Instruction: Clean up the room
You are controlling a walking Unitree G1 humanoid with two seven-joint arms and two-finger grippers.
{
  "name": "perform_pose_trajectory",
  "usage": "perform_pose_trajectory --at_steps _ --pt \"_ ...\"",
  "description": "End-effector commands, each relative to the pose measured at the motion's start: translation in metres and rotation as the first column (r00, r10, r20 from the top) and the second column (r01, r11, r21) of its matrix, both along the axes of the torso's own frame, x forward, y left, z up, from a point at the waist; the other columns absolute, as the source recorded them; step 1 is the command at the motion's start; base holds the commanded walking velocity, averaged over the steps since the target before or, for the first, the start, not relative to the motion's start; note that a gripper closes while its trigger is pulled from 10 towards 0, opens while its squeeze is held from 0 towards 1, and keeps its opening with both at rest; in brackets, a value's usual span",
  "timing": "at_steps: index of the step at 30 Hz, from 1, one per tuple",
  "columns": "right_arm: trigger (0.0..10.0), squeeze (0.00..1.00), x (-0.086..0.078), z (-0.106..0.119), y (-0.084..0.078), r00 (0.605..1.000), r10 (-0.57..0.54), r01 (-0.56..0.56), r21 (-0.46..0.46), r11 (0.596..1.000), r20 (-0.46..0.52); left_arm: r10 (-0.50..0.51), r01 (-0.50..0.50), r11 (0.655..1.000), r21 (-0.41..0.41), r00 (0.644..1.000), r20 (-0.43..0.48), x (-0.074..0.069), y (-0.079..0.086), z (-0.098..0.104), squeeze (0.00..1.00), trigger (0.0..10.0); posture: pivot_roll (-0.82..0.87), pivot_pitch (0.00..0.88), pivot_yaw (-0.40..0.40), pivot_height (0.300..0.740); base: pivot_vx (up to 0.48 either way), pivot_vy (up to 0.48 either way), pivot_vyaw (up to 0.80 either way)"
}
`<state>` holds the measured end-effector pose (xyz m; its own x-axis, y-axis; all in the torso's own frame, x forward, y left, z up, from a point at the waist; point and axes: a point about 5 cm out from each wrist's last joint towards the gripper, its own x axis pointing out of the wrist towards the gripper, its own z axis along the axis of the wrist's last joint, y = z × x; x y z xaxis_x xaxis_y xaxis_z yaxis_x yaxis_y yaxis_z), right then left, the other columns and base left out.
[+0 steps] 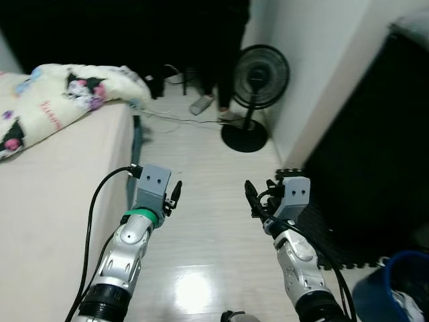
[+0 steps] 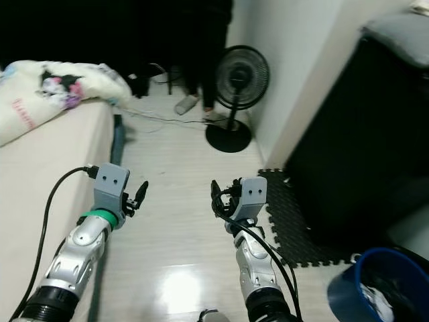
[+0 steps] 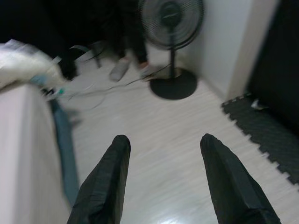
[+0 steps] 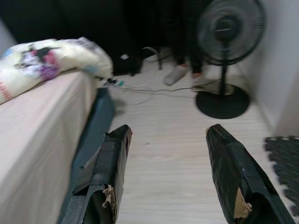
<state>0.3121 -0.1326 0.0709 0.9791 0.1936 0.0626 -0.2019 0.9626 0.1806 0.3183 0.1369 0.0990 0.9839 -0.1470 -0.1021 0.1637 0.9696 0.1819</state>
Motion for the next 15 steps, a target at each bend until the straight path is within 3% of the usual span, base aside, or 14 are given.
perform_pose_trajectory --at_steps 1,7,10,15 --pt "10.0 0.0 -0.0021 -0.0052 0.0002 1.0 0.001 -0.001 0.004 1.0 -0.025 0.003 -0.003 1.0 -0.001 1.0 -0.02 -0.0014 -0.0002 -0.0047 0.05 10.0 0.04 0.041 0.027 0.74 0.0 0.0 -0.75" --pt "10.0 0.0 -0.0018 -0.0051 -0.0001 1.0 0.0 0.0 0.0 1.0 -0.024 0.003 -0.003 1.0 0.005 1.0 -0.013 -0.0011 -0.0001 -0.0042 0.06 10.0 0.04 0.037 0.027 0.74 0.096 0.0 -0.76" --pt "10.0 0.0 -0.0017 -0.0052 -0.0003 1.0 0.0 -0.001 -0.008 1.0 -0.024 0.005 -0.005 1.0 0.013 1.0 -0.009 -0.0009 0.0001 -0.0039 0.07 10.0 0.04 0.035 0.027 0.74 0.48 0.0 -0.48" --pt "10.0 0.0 -0.002 -0.0059 0.0003 1.0 0.007 -0.008 -0.021 1.0 -0.026 0.018 -0.018 0.999 0.027 1.0 -0.004 0.0001 0.0017 -0.0042 0.07 10.0 0.04 0.034 0.024 0.74 0.48 0.0 0.0"
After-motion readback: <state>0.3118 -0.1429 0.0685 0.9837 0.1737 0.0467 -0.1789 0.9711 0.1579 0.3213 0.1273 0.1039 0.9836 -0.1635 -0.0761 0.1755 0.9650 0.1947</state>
